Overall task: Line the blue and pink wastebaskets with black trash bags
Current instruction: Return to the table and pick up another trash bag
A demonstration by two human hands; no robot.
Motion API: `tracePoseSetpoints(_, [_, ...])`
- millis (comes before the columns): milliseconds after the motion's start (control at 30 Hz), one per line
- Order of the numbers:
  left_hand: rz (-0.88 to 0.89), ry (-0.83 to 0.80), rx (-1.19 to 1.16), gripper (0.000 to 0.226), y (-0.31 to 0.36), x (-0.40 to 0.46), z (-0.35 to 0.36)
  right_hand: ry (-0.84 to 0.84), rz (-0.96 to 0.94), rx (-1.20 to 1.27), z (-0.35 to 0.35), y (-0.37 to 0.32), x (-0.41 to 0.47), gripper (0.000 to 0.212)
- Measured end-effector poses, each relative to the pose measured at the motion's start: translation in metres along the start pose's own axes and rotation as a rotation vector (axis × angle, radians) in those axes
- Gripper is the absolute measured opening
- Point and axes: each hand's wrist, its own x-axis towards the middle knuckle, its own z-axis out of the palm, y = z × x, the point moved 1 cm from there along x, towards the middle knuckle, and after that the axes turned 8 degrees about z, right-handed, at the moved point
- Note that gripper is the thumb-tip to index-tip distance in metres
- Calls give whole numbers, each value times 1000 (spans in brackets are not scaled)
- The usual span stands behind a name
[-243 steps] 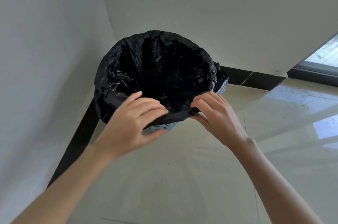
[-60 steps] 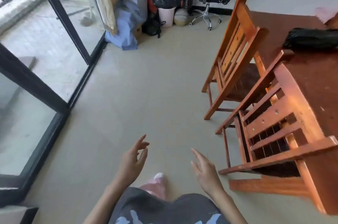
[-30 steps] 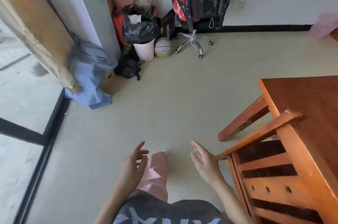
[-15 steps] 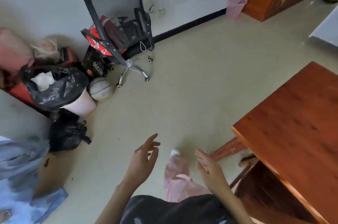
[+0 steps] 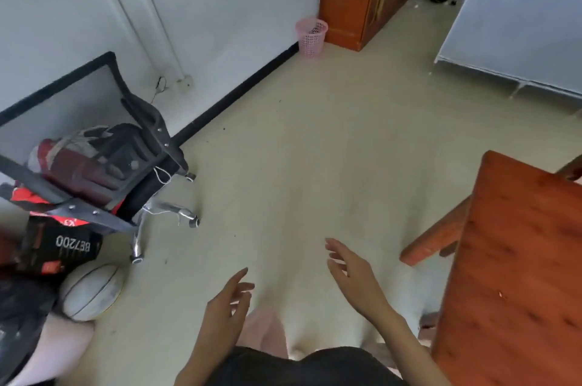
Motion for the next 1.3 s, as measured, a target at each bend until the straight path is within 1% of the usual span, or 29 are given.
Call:
tracePoseSetpoints(67, [46,-81,-24,39,12,43,3,61,54,25,-6,1,21,39])
tracePoseSetpoints(200, [186,-339,-18,38,47,151,24,230,211,107,-18,12,66,39])
tracePoseSetpoints(267, [260,-480,-17,36,70,200,37,337,325,174,-23,15,80,38])
tracePoseSetpoints(400, [408,-791,17,34,130,270,72,585,507,326,-31,11,87,36])
tracePoseSetpoints(500, [521,-992,44,33,165,299,109,740,622,403,-38,14,84,37])
tracePoseSetpoints(600, [594,-1175,87,32,185,313,154,891,728,469,-49,21,76,37])
tracePoseSetpoints(700, [653,-1320,145,35,201,315,206,994,811,536,-66,36,71,38])
tracePoseSetpoints(833, [757,-1468,202,35,232,304,284,1134,859,543,-114,72,64,30])
tracePoseSetpoints(900, [818,-1516,207,35,256,296,320,1192,876,526,-149,87,57,37])
tracePoseSetpoints(1000, [917,-1594,200,39,298,281,369,1278,846,488,-206,105,43,56])
tracePoseSetpoints(1033, [939,-1619,197,40,311,276,385,1296,846,483,-223,110,38,59])
tracePoseSetpoints(1133, [1015,-1682,217,40,348,263,424,1365,880,446,-268,119,22,47])
tracePoseSetpoints(1200, [1093,-1727,229,39,370,256,451,1417,914,386,-293,129,14,43])
tracePoseSetpoints(1267, [1177,-1767,247,40,392,248,480,1448,959,273,-316,141,6,49])
tracePoseSetpoints(1300, [1223,-1788,255,40,403,243,494,1463,995,202,-328,149,2,55])
